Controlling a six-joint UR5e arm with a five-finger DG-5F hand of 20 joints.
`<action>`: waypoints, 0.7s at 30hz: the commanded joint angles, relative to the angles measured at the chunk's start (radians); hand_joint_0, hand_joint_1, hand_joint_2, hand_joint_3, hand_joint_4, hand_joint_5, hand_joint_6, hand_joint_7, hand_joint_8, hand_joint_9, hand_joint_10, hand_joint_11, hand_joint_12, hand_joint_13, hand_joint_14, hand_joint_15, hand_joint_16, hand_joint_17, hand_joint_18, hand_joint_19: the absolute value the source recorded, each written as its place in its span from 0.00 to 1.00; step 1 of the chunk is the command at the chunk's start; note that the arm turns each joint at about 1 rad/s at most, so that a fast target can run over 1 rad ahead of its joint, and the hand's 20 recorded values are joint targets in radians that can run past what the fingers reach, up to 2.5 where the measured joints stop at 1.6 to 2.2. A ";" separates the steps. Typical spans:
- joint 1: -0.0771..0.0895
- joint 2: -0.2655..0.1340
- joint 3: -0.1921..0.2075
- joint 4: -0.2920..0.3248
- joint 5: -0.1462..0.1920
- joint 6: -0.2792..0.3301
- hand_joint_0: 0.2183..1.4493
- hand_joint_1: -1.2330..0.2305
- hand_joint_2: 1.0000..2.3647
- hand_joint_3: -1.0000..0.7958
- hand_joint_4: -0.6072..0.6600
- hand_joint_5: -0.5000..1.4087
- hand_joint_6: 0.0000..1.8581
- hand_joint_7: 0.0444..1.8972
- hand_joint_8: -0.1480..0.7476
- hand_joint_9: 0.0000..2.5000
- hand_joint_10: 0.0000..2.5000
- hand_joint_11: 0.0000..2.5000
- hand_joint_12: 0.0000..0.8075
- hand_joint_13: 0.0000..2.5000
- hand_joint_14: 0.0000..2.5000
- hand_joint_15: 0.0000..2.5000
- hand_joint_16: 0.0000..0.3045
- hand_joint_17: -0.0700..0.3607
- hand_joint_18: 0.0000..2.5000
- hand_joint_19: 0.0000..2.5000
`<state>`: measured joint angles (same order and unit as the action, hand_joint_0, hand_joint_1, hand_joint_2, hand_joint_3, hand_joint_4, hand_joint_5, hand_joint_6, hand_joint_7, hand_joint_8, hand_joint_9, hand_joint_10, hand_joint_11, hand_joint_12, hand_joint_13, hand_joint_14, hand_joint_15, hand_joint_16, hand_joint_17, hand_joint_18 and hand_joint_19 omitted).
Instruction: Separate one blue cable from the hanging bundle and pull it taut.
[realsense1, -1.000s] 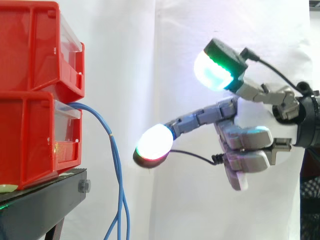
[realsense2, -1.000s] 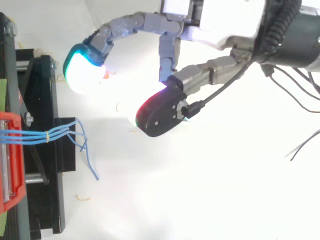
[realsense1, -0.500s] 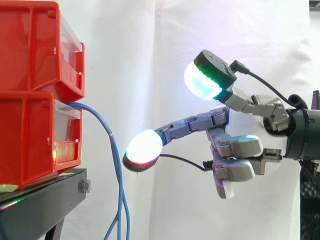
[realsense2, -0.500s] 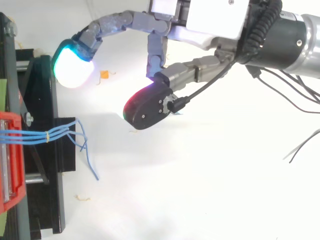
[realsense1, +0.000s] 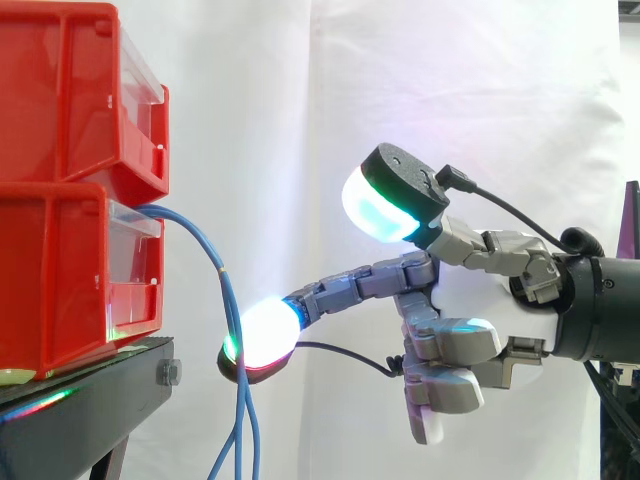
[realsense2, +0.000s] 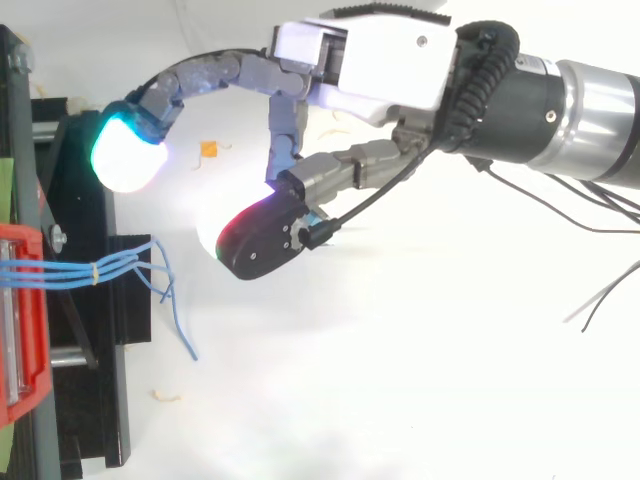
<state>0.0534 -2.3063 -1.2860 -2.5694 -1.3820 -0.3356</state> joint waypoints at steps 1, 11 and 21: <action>0.013 -0.001 0.001 0.009 0.031 -0.013 0.11 0.48 0.00 0.28 0.68 0.15 0.27 0.33 0.50 0.70 0.01 0.37 0.55 0.65 0.01 0.34 0.23 0.52 0.68 0.07; 0.071 -0.001 0.001 0.018 0.121 -0.040 0.11 0.48 0.00 0.28 0.69 0.16 0.27 0.33 0.50 0.70 0.01 0.38 0.55 0.65 0.01 0.34 0.22 0.52 0.67 0.07; 0.118 -0.041 0.020 0.026 0.172 -0.034 0.11 0.48 0.00 0.28 0.69 0.16 0.27 0.34 0.50 0.70 0.01 0.37 0.55 0.65 0.01 0.34 0.22 0.52 0.66 0.08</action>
<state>0.1577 -2.3402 -1.2725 -2.5429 -1.2278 -0.3718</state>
